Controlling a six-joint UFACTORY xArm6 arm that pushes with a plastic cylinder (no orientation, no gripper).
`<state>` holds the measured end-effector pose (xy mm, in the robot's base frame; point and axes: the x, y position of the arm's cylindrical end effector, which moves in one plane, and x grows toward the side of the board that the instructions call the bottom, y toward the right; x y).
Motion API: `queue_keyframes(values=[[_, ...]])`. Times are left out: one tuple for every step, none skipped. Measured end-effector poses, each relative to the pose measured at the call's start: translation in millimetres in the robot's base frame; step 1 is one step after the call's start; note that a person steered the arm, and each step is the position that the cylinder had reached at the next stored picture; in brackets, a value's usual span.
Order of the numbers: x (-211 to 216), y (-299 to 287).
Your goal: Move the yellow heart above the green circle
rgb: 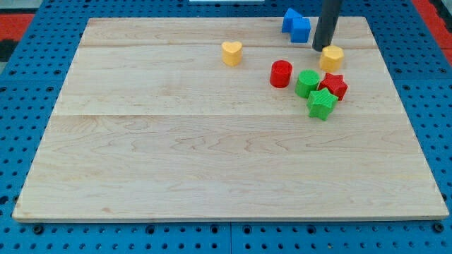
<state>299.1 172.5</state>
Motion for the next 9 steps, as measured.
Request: queue_keyframes(values=[[8.8, 27.8], [-61.1, 65.8], [-106.9, 62.3], [-107.8, 54.2], [-108.0, 37.1], [-106.5, -65.6], [-104.9, -193.7], [-73.7, -229.4], [-6.4, -269.1]])
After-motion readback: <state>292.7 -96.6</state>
